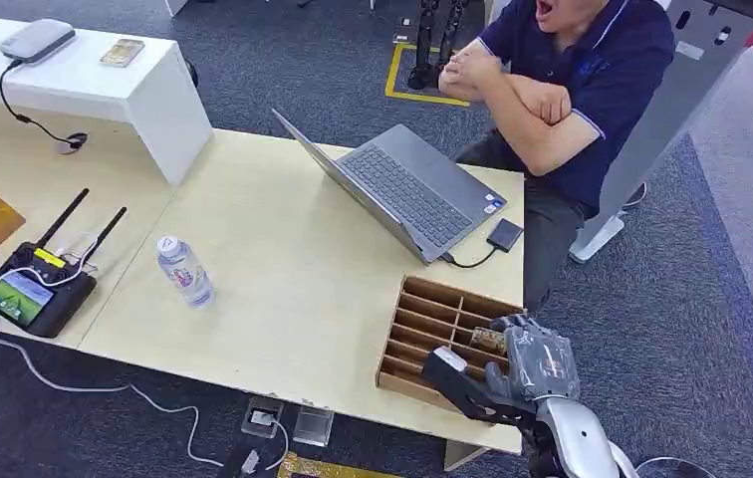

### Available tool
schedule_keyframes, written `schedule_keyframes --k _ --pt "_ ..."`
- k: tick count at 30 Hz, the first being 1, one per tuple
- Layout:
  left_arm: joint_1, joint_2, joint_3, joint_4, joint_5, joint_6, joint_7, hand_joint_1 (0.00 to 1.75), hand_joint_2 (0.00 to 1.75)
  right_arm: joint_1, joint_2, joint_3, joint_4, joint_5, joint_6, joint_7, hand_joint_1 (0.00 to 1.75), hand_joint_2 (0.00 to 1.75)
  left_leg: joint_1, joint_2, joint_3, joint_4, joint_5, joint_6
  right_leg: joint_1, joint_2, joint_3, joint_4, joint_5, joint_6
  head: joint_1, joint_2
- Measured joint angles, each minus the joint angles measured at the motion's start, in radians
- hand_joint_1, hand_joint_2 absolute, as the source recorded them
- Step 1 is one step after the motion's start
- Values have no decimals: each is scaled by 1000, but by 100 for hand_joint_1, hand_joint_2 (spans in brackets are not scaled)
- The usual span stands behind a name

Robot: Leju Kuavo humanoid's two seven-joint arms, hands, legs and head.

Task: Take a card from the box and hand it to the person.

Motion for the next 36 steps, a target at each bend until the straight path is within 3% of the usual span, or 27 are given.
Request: schedule_keyframes --k 16,24,36 --pt "0 -5 -1 0 -10 -1 1 0 0 -23 6 1 28 -13 1 -10 94 175 0 0 0 0 0 0 0 0 0 0 0 0 0 0" --pt "-1 -1 -1 0 -11 -24 5 0 0 -34 15 1 39 -14 -2 -13 129 175 0 0 0 0 0 0 0 0 0 0 0 0 -1 0" --pt "0 -5 -1 0 -11 -1 4 0 0 -40 16 2 45 -20 -5 -17 140 175 0 0 0 0 0 0 0 0 0 0 0 0 0 0"
